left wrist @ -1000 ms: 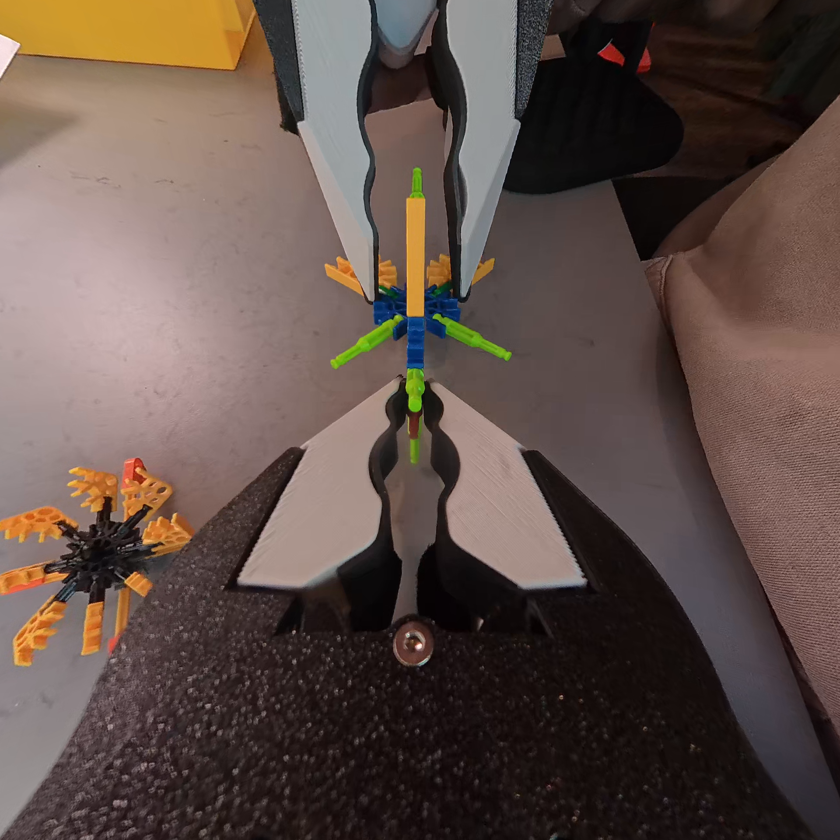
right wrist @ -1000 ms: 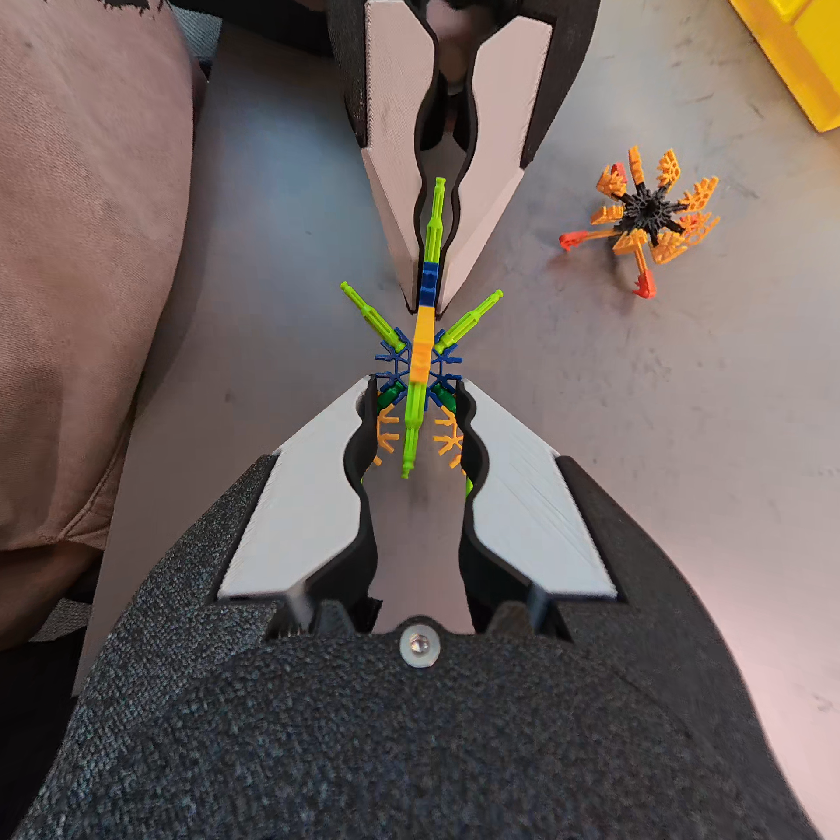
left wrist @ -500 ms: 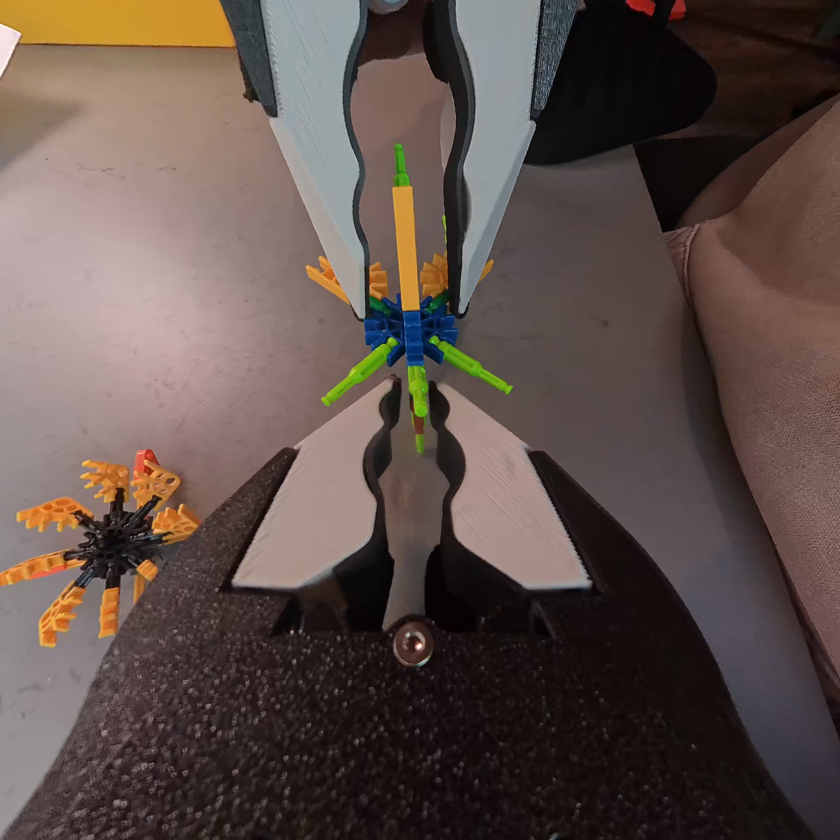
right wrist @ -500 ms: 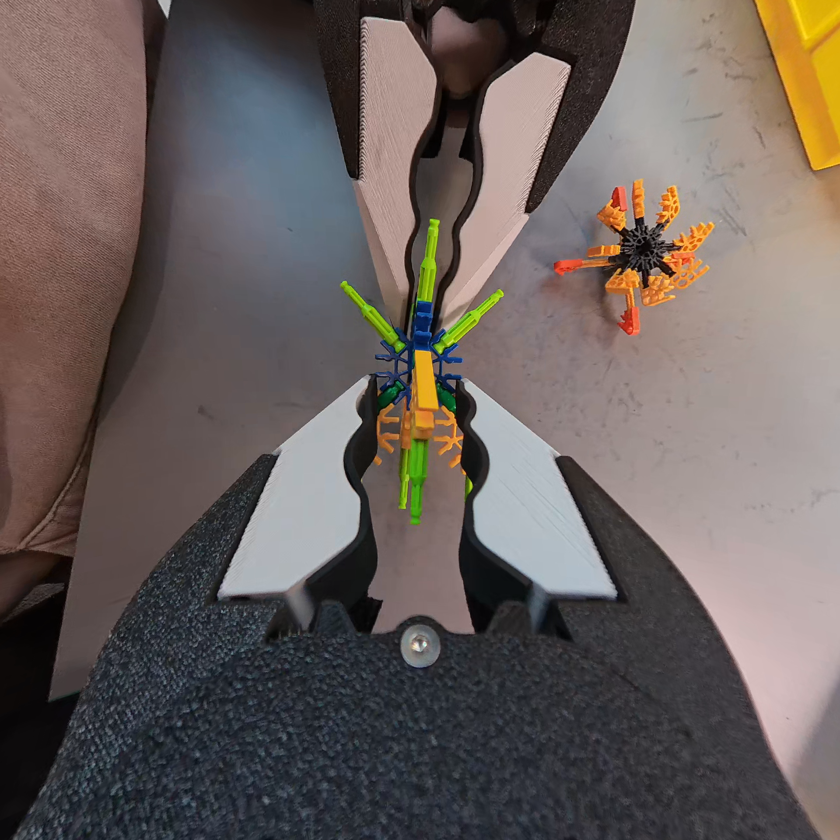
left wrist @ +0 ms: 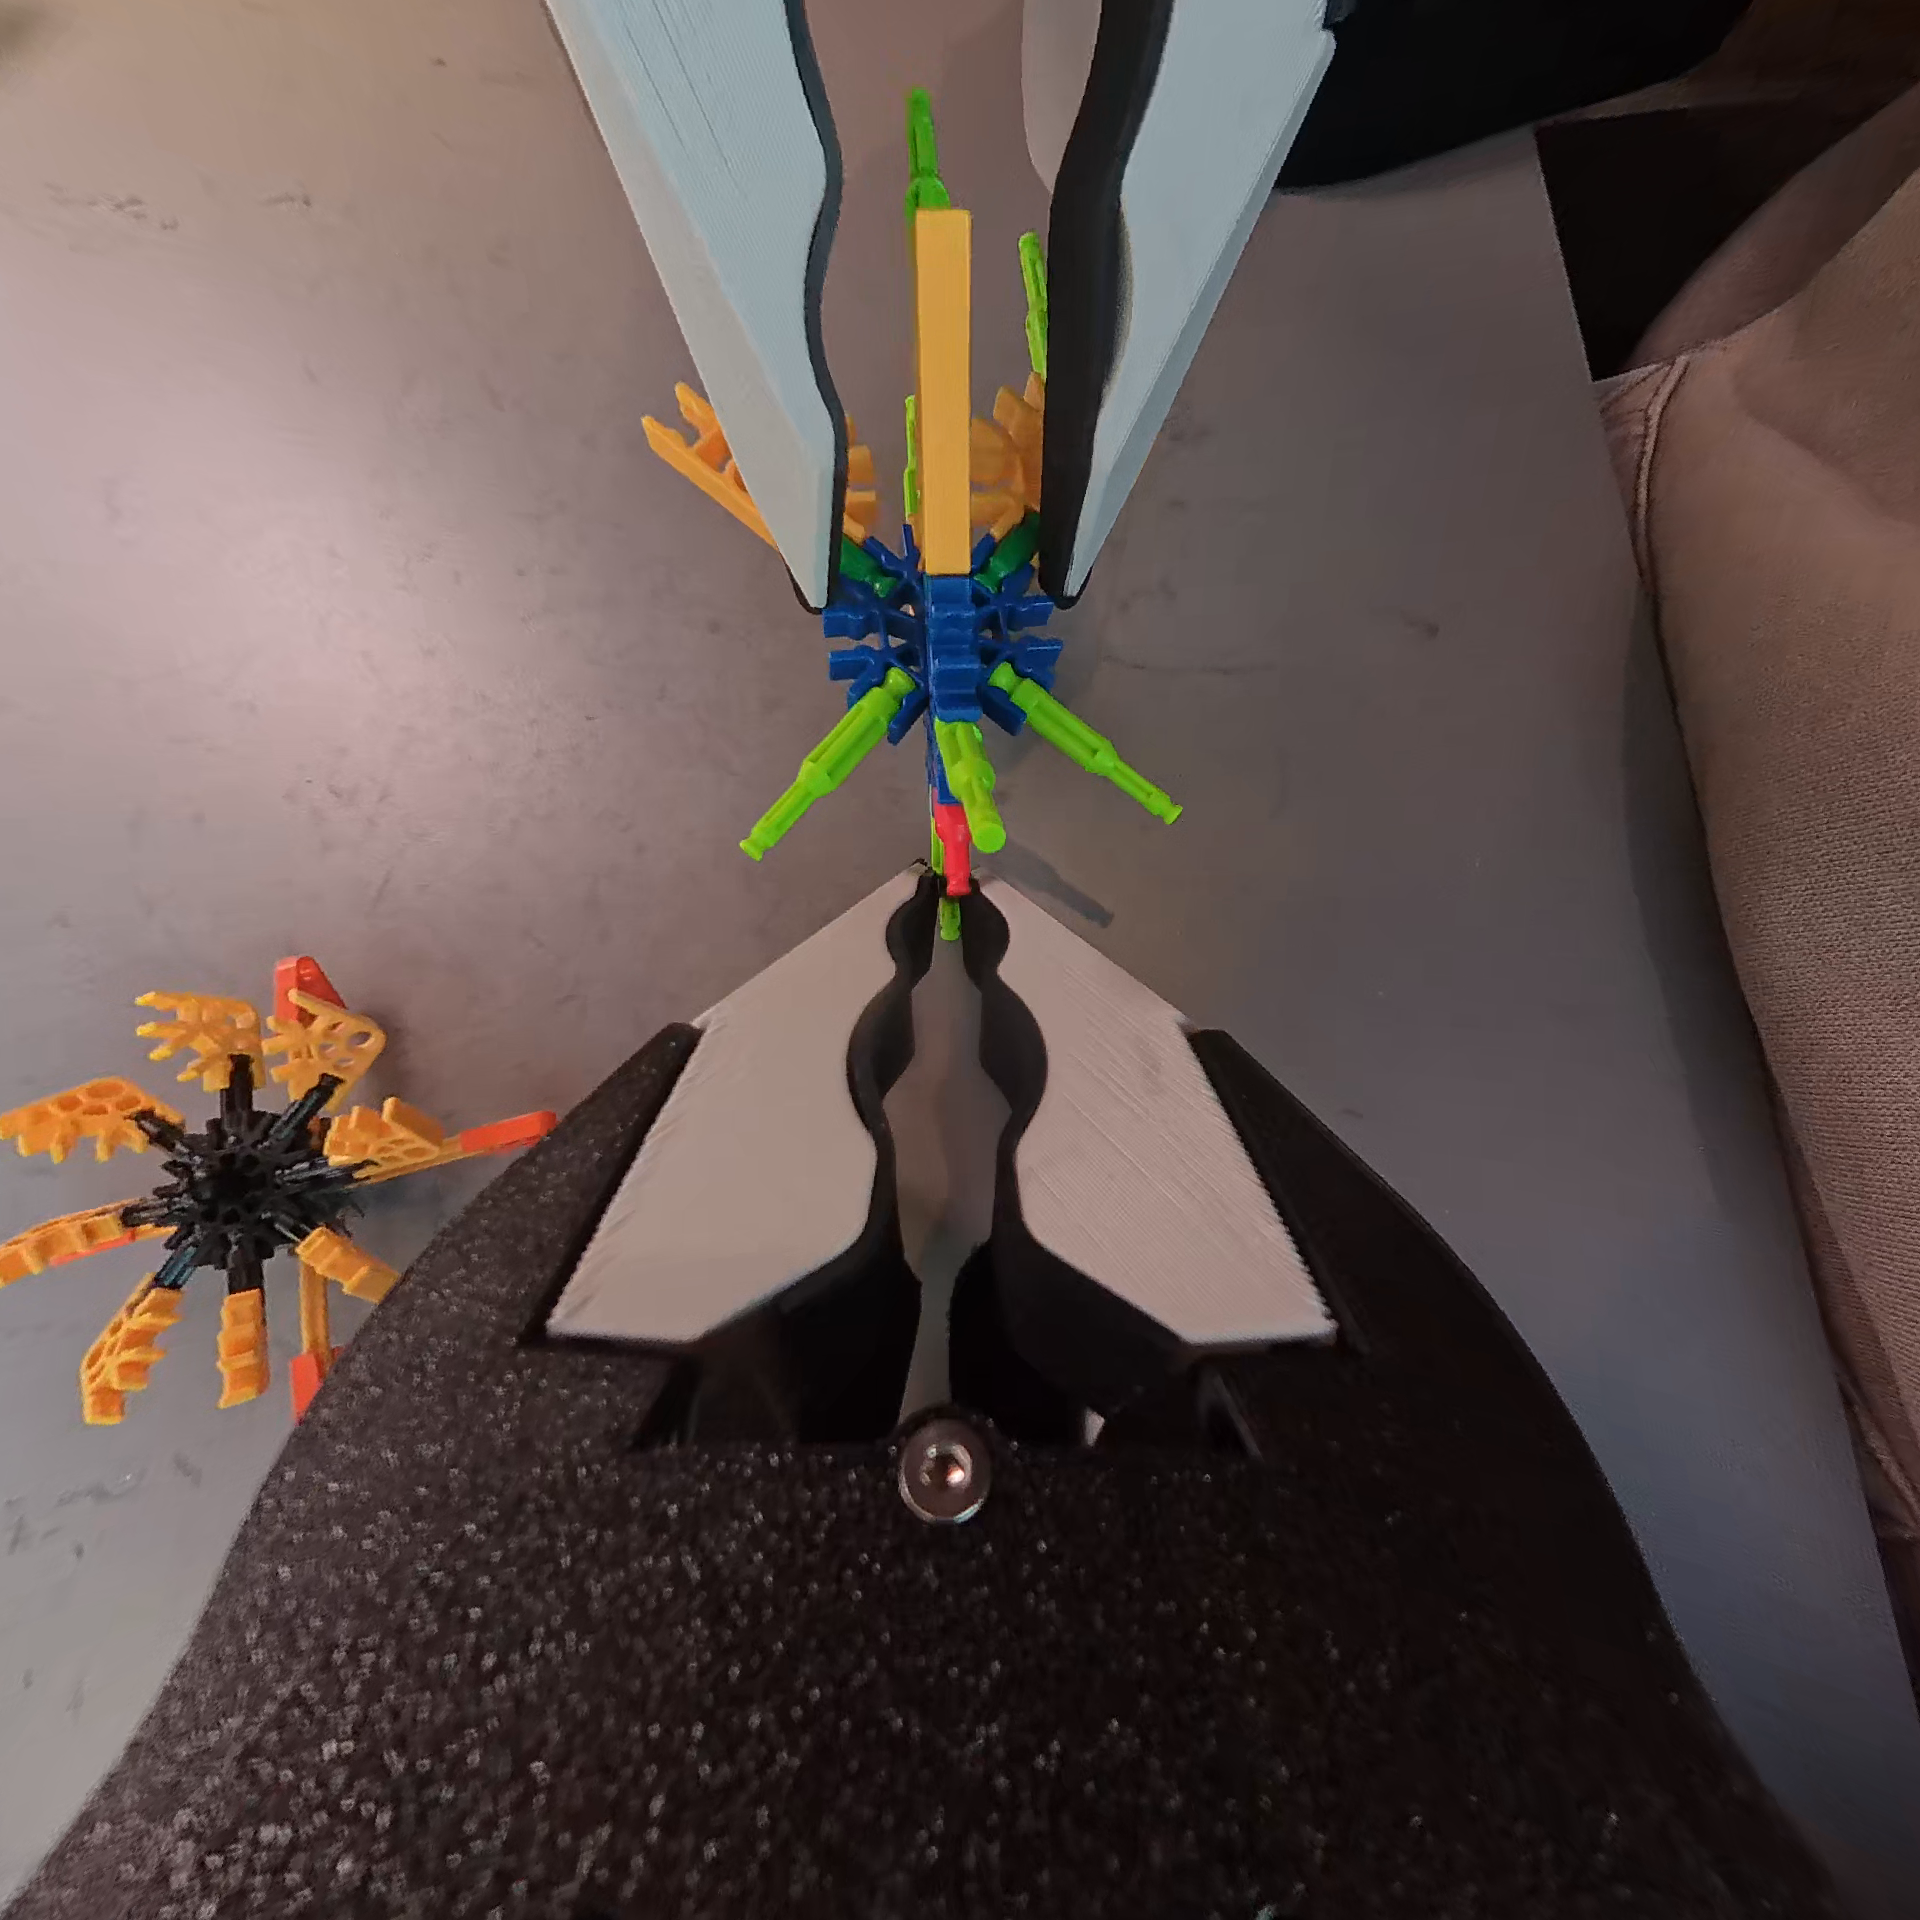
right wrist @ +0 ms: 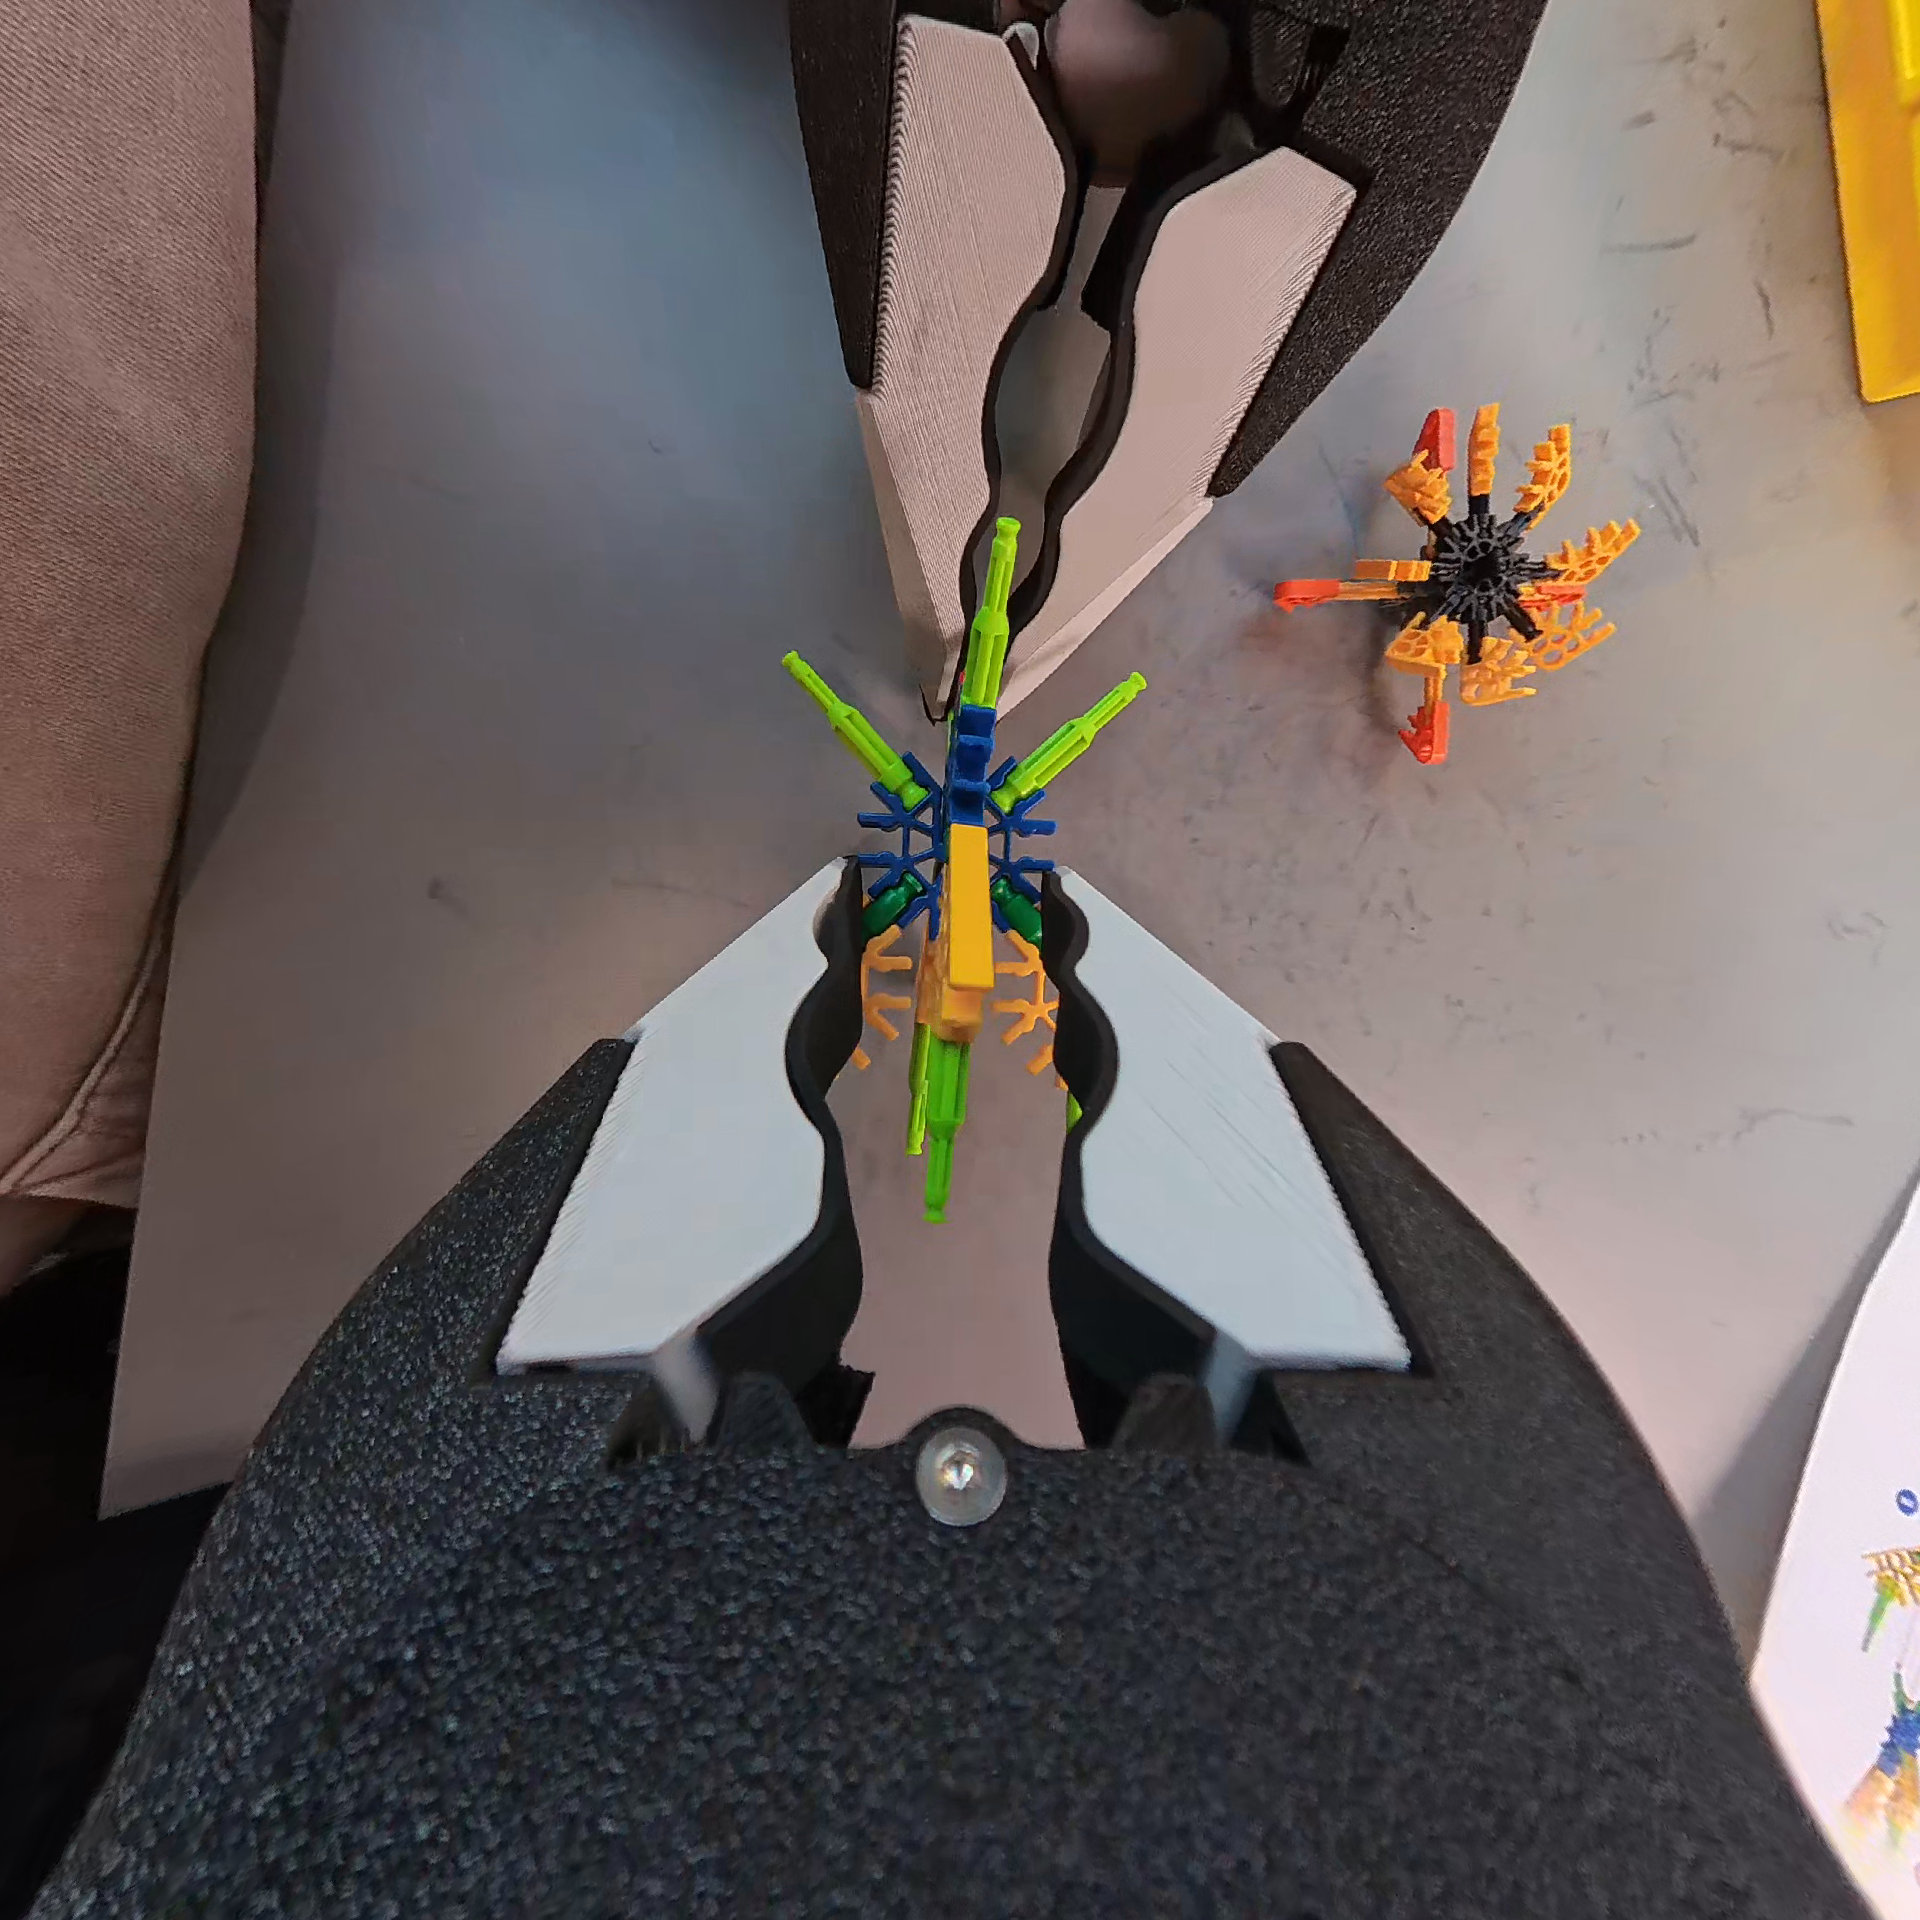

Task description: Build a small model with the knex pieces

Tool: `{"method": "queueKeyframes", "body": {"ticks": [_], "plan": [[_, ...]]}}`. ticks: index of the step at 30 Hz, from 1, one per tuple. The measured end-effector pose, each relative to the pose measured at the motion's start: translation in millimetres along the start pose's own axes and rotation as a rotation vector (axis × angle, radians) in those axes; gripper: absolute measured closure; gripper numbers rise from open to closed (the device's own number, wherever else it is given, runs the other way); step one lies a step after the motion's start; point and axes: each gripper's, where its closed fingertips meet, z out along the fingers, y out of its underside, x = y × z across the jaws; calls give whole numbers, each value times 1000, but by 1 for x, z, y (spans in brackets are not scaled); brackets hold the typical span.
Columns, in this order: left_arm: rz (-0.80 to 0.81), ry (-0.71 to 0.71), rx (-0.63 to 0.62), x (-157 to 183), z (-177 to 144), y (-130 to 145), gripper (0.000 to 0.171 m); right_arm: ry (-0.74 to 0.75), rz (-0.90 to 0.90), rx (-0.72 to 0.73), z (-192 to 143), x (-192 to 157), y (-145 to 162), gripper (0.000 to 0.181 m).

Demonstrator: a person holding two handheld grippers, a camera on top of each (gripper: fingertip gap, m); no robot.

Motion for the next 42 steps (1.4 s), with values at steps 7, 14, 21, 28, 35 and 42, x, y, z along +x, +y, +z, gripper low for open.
{"method": "queueKeyframes", "body": {"ticks": [7, 14, 21, 28, 35, 42], "plan": [[-29, 1, 1, -1, 0, -2, 169, 18, 6, 9, -1, 1, -4, 150], [-46, -28, 39, -3, 7, -10, 168, 45, -69, -98, -8, 4, 2, 150], [-31, -61, 244, -6, -7, -41, 168, -37, -171, -239, -38, 16, -11, 148], [-55, -106, 489, -16, -41, -72, 168, -86, -255, -275, -62, 33, -53, 135], [-102, -84, 611, -17, -59, -85, 169, 53, -223, -2, -110, 55, -110, 111], [-216, 10, 810, -20, -88, -100, 169, 220, 169, 654, -195, 77, -87, 109]]}}
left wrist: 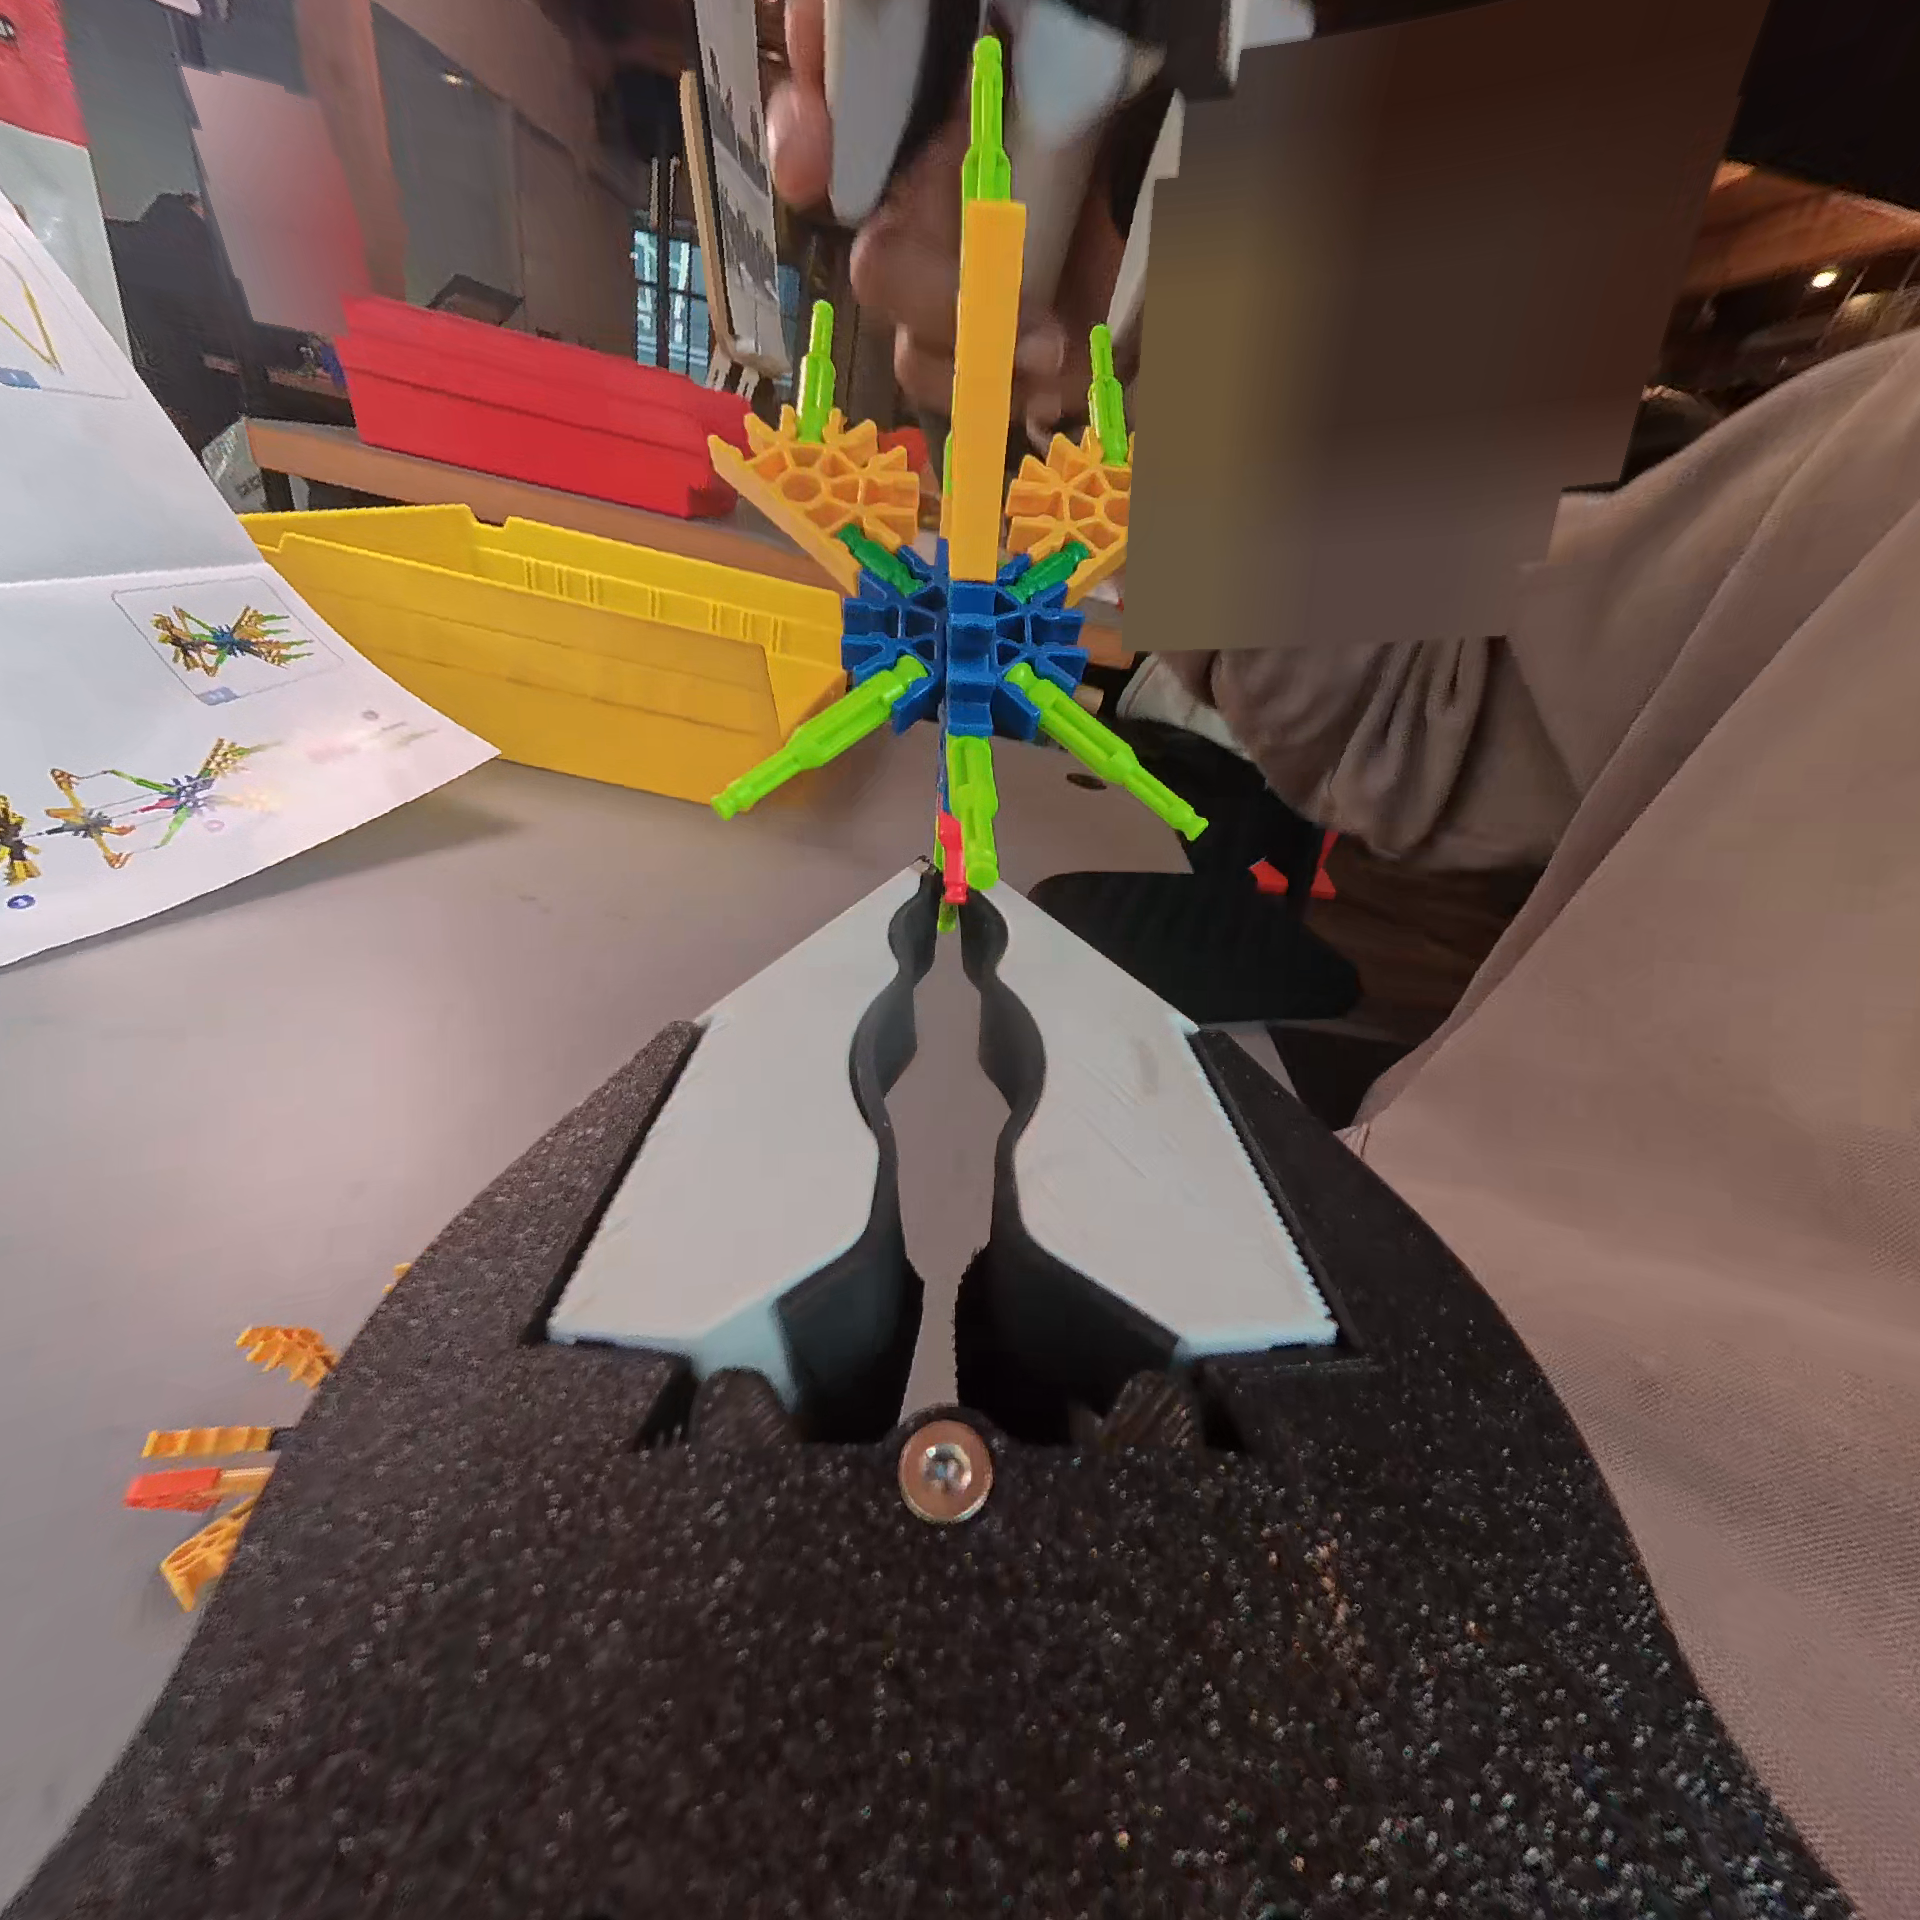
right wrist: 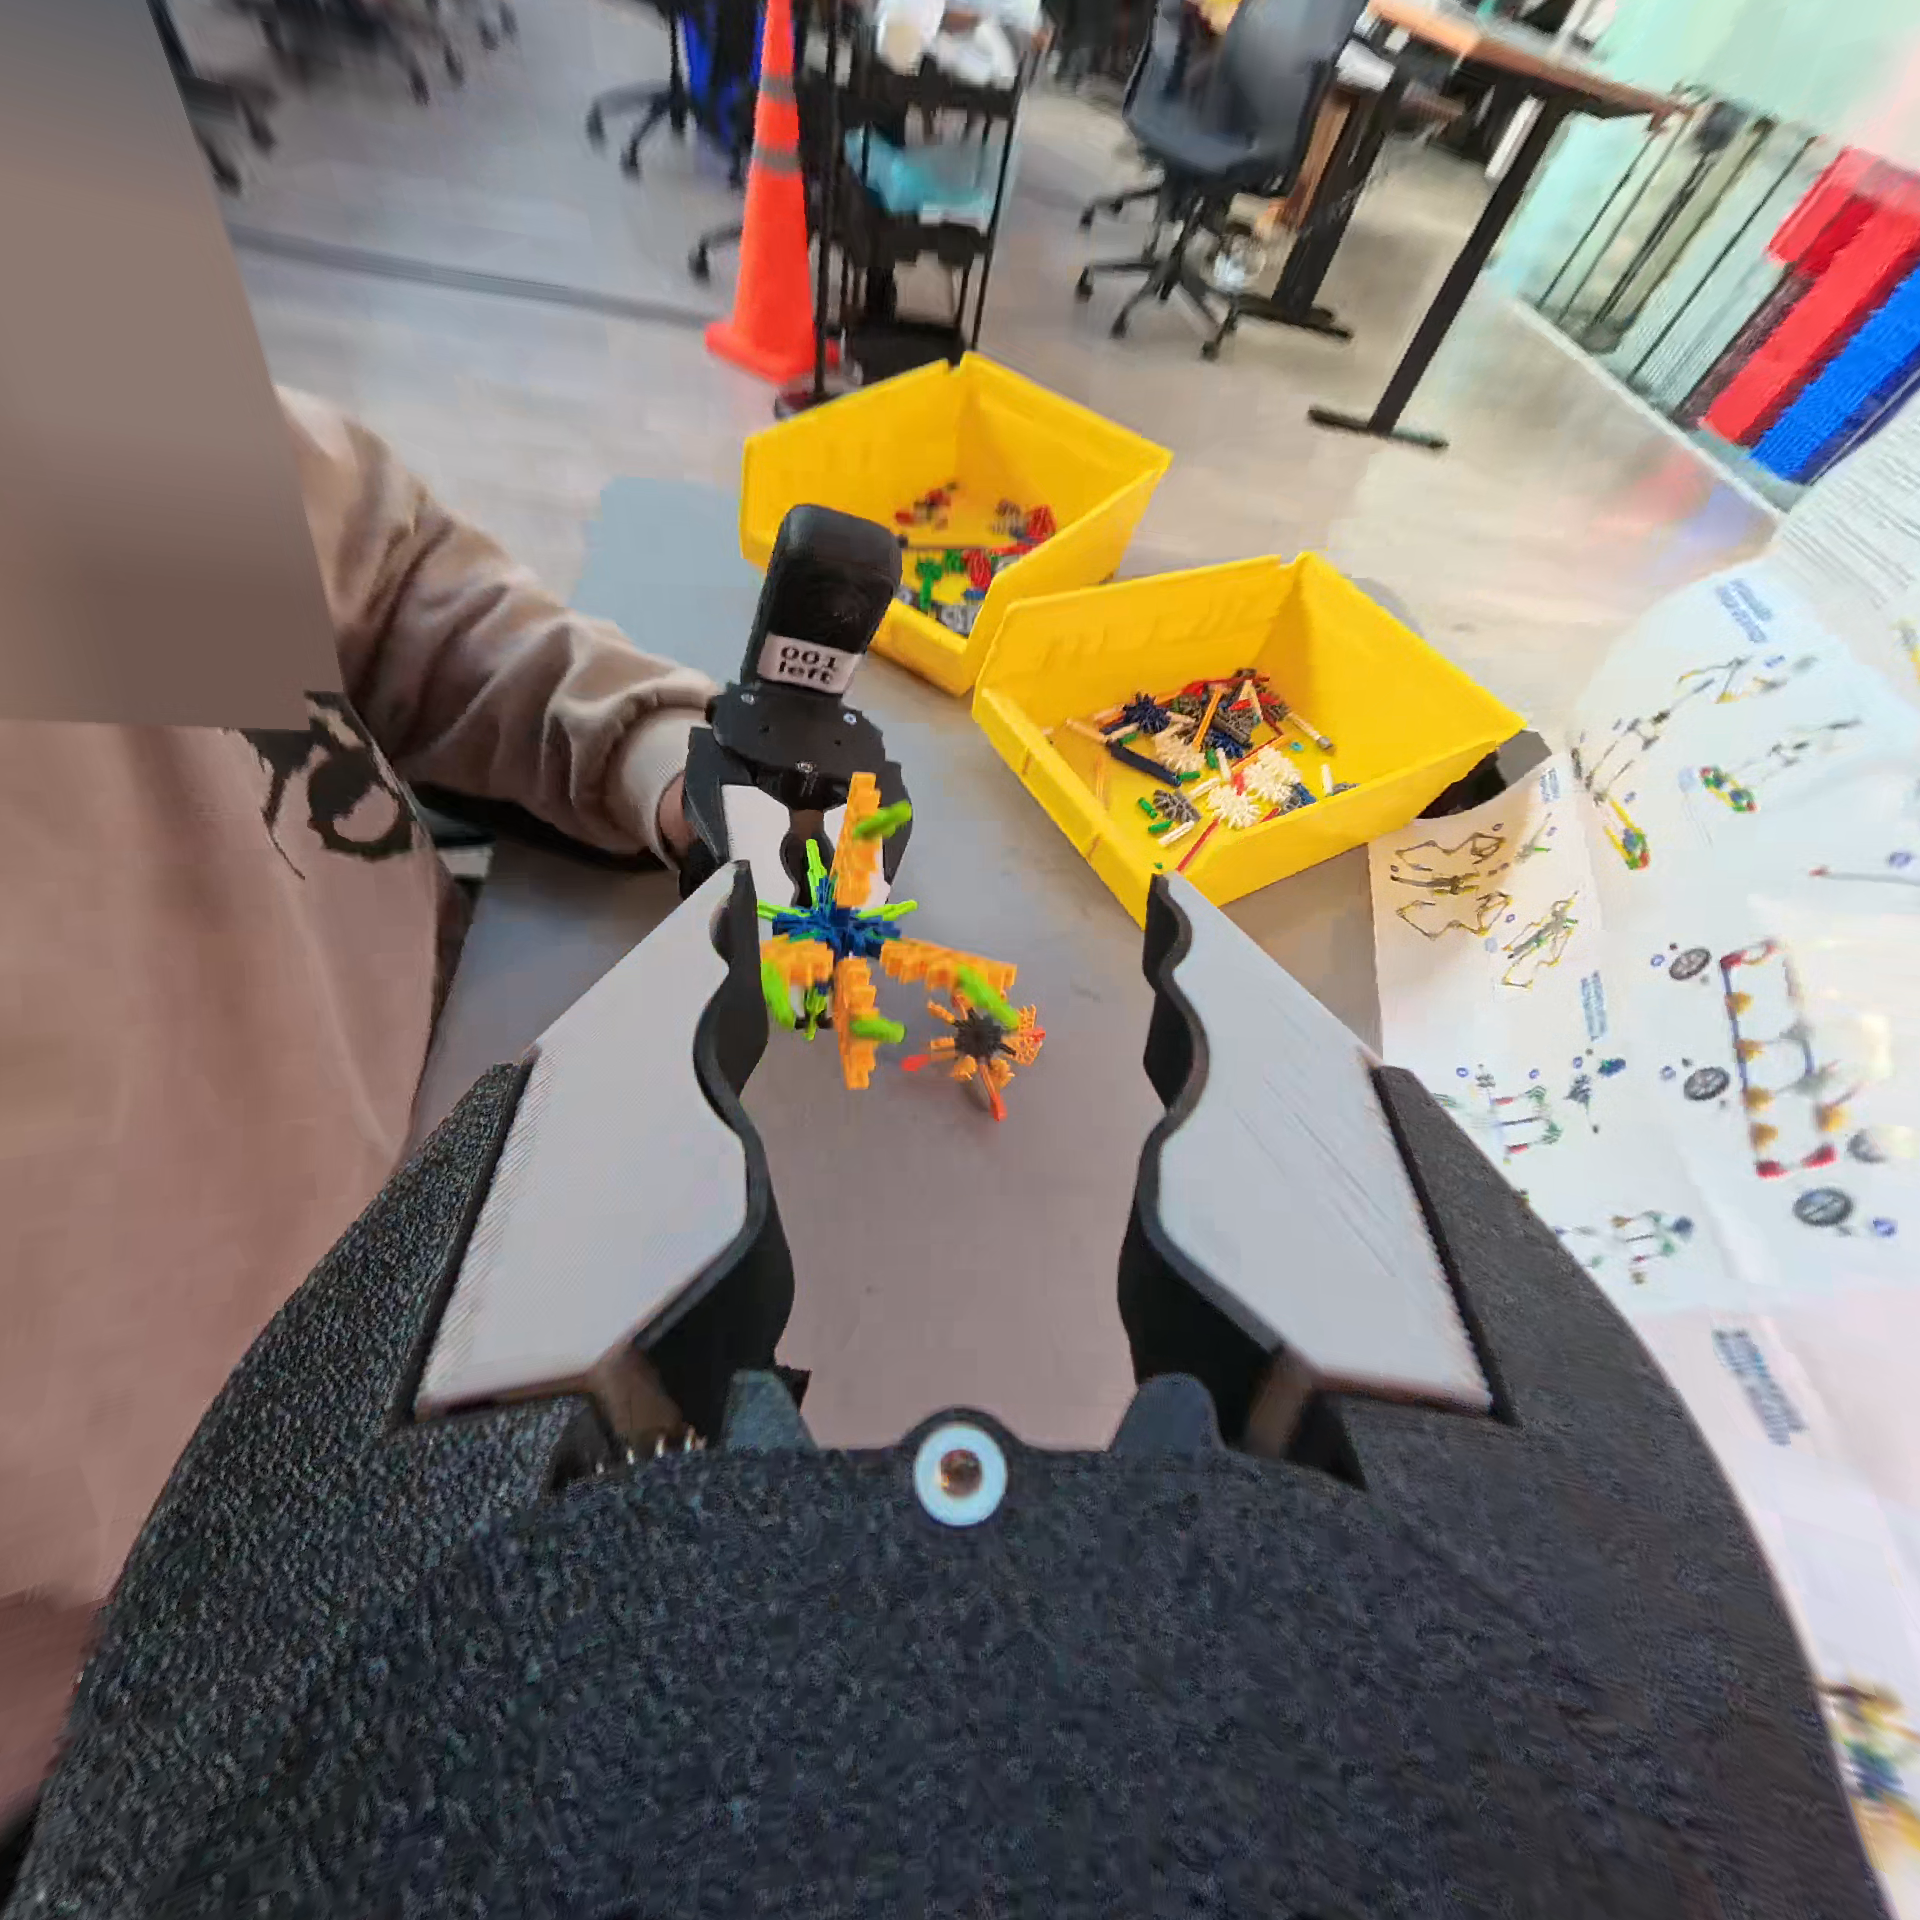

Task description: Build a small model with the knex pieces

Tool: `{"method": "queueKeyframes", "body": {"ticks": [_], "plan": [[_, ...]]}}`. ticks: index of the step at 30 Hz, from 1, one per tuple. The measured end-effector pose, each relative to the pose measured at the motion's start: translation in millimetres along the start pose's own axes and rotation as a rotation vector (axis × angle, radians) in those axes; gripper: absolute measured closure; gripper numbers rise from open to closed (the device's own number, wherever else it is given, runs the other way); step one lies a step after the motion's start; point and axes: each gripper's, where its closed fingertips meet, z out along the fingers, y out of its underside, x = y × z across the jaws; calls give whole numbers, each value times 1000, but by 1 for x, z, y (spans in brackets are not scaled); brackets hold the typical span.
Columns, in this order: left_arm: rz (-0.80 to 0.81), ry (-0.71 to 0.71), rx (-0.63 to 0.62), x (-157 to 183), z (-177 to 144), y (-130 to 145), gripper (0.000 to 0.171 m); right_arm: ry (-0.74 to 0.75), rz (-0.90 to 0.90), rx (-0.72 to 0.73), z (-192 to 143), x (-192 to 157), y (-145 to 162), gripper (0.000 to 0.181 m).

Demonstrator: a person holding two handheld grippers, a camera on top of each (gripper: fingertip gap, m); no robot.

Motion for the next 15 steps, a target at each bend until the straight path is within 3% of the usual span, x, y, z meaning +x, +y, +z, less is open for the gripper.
{"method": "queueKeyframes", "body": {"ticks": [2, 5, 9, 13, 15], "plan": [[-32, 23, 48, 1, -2, -7, 168, -12, 133, 99, -5, -7, 27, 111], [-71, 34, 75, 0, -2, -10, 168, -38, 263, 199, 25, -29, 61, 108], [-82, 19, 36, -3, 2, 0, 168, -62, 417, 359, 73, -40, 61, 109], [-116, -7, 21, -10, -1, 3, 168, -75, 437, 388, 91, -29, 58, 144], [-146, -14, 12, -13, -3, 4, 168, -95, 446, 370, 92, -25, 60, 145]]}}
